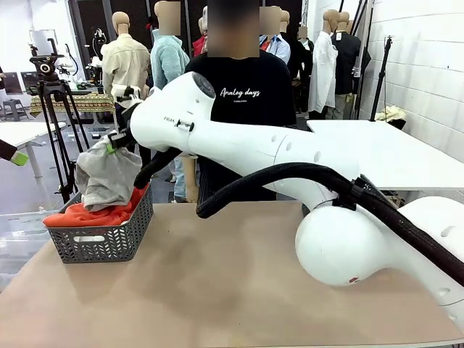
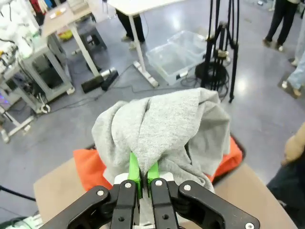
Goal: Sort the tops and bottoms.
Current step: Sort the clothes according to human instructions.
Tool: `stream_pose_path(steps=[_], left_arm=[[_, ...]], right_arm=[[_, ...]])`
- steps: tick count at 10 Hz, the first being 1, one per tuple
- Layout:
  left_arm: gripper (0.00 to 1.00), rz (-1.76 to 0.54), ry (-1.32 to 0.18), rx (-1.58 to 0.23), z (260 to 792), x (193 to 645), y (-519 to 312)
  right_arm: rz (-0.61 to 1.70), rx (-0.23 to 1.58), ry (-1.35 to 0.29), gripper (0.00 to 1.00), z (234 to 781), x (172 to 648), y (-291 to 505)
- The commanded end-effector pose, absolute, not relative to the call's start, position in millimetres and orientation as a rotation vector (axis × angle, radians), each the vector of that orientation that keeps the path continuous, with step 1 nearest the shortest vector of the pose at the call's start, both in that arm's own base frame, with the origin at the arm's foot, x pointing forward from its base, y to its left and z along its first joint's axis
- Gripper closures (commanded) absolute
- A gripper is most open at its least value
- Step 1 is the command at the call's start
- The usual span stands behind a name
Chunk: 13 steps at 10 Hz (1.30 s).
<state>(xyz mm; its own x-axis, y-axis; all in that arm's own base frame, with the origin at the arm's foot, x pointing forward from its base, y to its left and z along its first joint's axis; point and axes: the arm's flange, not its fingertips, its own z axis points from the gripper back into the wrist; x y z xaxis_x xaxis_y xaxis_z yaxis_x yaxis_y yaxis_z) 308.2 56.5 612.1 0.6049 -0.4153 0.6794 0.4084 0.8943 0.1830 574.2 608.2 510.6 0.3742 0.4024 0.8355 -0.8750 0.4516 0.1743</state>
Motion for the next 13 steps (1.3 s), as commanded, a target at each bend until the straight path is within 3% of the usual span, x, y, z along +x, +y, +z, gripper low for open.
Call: stream_pose_path(steps=[1,4,8,9,13], left_arm=[[0.00,-0.474,-0.789,0.009,612,308,57],[0.00,-0.474,-0.789,0.009,612,308,57],[0.00,-0.474,-0.789,0.009,612,308,57],[0.00,-0.474,-0.789,0.009,612,308,57],[0.00,-0.474,-0.789,0.009,612,308,57]], right_arm=[[0.921,0.659,-0.762,1.00,512,663,677],[0.969,0.742,-0.664,1.00,470,699,712],[1.095,0.757,-0.574,1.00,457,702,752],[1.099,0.758,-0.566,0.93,457,702,753],[1.121,0.757,-0.652,0.18,478,687,745]])
